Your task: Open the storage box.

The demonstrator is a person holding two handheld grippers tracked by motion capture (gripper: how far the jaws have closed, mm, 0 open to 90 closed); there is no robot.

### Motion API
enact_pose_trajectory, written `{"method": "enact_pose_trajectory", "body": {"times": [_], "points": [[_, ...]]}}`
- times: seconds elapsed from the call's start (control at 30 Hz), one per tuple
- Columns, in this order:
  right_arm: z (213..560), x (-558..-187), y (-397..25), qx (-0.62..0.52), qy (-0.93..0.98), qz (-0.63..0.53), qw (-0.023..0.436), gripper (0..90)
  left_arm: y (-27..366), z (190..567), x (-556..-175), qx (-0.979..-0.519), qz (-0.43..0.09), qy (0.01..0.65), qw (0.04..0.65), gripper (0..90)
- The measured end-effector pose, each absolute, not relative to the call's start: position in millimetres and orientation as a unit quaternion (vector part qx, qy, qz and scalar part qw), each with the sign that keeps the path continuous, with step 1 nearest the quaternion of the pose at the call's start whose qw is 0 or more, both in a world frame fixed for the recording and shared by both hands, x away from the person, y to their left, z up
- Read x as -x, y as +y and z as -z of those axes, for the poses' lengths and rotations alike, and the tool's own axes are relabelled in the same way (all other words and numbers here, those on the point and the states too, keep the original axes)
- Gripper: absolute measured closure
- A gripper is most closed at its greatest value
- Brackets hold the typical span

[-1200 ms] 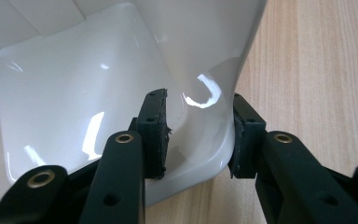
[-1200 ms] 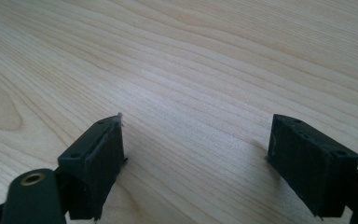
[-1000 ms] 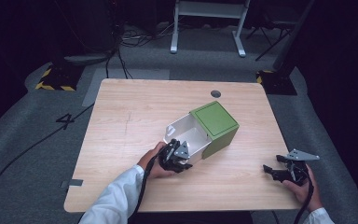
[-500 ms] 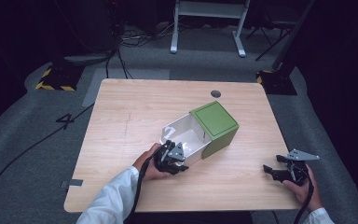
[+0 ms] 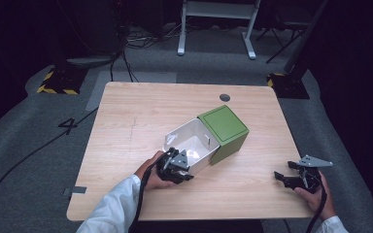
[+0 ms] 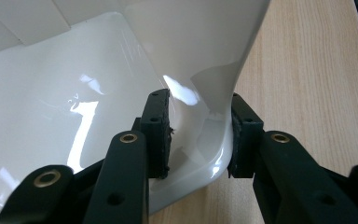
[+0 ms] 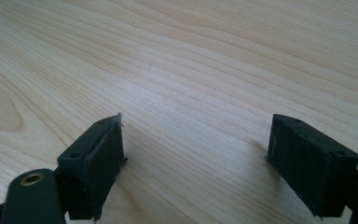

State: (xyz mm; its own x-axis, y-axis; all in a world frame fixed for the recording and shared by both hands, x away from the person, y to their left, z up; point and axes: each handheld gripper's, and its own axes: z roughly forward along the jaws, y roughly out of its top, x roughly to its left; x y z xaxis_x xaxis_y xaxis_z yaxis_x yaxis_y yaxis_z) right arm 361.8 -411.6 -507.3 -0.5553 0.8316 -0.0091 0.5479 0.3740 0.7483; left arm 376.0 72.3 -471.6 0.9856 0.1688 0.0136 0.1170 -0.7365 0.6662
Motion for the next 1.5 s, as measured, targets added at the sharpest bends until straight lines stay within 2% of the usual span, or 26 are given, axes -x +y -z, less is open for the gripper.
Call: {"method": "enact_pose_trajectory", "body": {"times": [0.17, 0.27, 0.3, 0.33, 0.43, 0.47, 0.5, 0.53, 1.03, 1.5], "points": [[507.3, -361.8, -411.7, -0.428, 0.805, -0.36, 0.197, 18.4, 72.3, 472.7, -376.5, -0.932, -0.038, 0.082, 0.352, 64.5], [507.2, -361.8, -411.6, -0.428, 0.805, -0.36, 0.197, 18.4, 71.4, 475.9, -377.7, -0.935, -0.041, 0.088, 0.341, 49.3], [507.3, -361.8, -411.6, -0.428, 0.805, -0.36, 0.197, 18.4, 71.6, 476.3, -377.4, -0.935, -0.042, 0.088, 0.34, 53.9], [507.3, -361.8, -411.6, -0.428, 0.805, -0.36, 0.197, 18.4, 71.9, 475.3, -375.9, -0.934, -0.045, 0.081, 0.346, 53.9], [507.2, -361.8, -411.6, -0.428, 0.805, -0.36, 0.197, 18.4, 70.1, 466.4, -372.6, -0.925, -0.067, 0.095, 0.361, 31.4], [507.2, -361.8, -411.6, -0.428, 0.805, -0.36, 0.197, 18.4, 70.1, 466.4, -372.6, -0.925, -0.067, 0.095, 0.361, 27.1], [507.2, -361.8, -411.7, -0.428, 0.805, -0.36, 0.197, 18.4, 70.4, 464.9, -372.6, -0.924, -0.074, 0.103, 0.36, 27.1], [507.2, -361.8, -411.6, -0.428, 0.805, -0.36, 0.197, 18.4, 70.5, 463.8, -372.4, -0.923, -0.084, 0.111, 0.359, 17.2], [507.2, -361.7, -411.6, -0.428, 0.805, -0.36, 0.197, 18.4, 108.8, 432.0, -346.7, -0.894, -0.143, 0.148, 0.399, 16.4], [507.2, -361.8, -411.8, -0.428, 0.805, -0.36, 0.197, 18.5, 166.4, 440.6, -328.1, -0.875, -0.188, 0.22, 0.388, 16.5]]}}
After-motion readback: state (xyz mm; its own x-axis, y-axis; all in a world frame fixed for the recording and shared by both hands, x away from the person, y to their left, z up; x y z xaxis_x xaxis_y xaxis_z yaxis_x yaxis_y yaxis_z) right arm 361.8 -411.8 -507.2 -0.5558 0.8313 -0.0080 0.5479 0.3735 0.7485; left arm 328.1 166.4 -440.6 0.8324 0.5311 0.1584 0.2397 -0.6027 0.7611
